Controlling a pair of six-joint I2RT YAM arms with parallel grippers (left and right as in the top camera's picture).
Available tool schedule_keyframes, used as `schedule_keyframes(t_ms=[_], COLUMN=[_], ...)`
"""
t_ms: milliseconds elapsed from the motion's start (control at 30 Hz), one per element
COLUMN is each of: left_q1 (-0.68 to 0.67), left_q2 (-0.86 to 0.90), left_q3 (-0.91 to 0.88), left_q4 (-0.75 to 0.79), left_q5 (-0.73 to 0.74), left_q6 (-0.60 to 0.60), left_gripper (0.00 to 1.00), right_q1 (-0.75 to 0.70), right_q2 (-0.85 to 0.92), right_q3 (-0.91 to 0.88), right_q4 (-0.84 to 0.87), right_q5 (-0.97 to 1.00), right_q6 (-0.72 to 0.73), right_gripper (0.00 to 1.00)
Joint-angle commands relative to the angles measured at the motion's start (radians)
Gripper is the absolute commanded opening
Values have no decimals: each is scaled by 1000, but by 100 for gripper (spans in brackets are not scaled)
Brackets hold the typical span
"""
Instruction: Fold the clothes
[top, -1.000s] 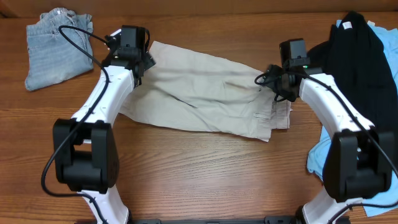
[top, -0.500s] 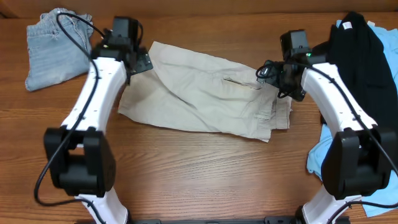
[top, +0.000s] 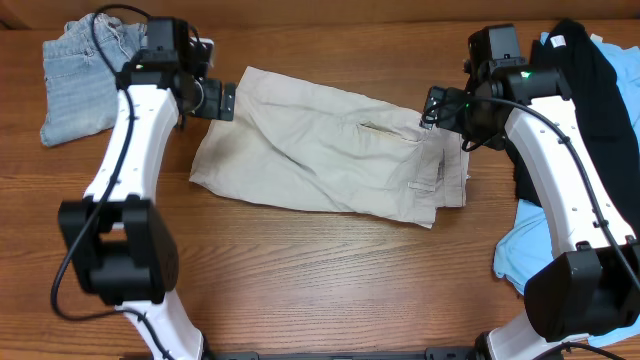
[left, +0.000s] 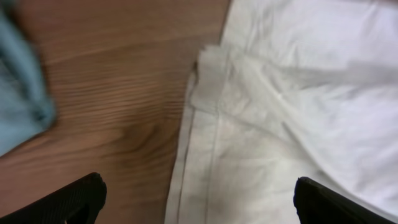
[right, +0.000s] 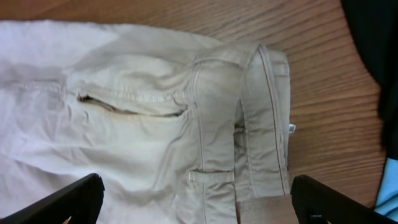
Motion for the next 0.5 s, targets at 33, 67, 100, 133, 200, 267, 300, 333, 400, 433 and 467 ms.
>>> schedule_keyframes(t_ms=[33,67,100,133,200,267,300,333,400,433,467], left_q1=[2,-1,-3,-3,-3,-3,-3,-3,-3,-3,-3], left_q2=[104,119,137,153,182,206,218,227,240,250,257], left_q3=[10,10,10,10,10,10,10,10,10,10,10], left_q4=[52,67,82,95,115,126,130,133,137,142,145], left_q5=[56,67,89,111,144,161,163,163,158,151,151], left_q6=[98,103,114,119,119,119,119,119,119,119,119], left_gripper=[100,100,100,100,100,100,98,98,98,99,99], right_q1=[6,6,6,6,6,6,6,6,6,6,6], right_q2=[-3,-3,-3,-3,-3,-3,-3,-3,-3,-3,-3], right_q3=[-5,-5,-5,-5,-5,-5,-5,-5,-5,-5,-5], right_q4=[-7,-10,-10,-10,-11,-18,-22,-26,-31,-33,-35], right_q5=[-24,-24,-24,-24,-25,-27,-28,-32,-35,-35,-35], right_q6=[-63,-63,-63,-63,-61,-58,-55,-55,-55,-54,-53], right_gripper=[100,100,100,100,100,100,100,100,100,100,100])
